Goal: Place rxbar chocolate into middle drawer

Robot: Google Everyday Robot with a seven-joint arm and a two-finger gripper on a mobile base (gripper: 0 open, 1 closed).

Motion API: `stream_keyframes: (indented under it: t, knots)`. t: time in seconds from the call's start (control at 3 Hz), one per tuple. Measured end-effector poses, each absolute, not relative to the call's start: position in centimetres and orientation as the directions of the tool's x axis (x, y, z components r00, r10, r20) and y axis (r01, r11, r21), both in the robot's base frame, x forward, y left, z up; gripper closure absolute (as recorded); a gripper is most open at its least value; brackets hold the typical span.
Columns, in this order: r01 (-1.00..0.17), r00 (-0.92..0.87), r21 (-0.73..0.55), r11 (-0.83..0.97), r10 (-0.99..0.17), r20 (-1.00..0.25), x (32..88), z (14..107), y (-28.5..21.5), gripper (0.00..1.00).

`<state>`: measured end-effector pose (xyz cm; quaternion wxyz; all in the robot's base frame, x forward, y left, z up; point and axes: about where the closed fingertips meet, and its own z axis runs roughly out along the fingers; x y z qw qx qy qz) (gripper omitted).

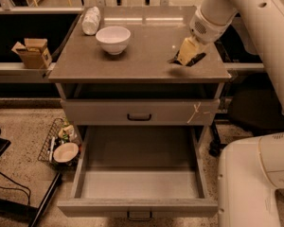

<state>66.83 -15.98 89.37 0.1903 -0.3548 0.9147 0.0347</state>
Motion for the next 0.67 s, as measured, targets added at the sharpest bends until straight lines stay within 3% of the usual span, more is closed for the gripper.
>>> stream_keyframes:
  t: [0.67]
  knots:
    - [-0.599,-0.779,0.091,0.796,-0.553,-0.295,56.8,84.0,-20.8,1.00]
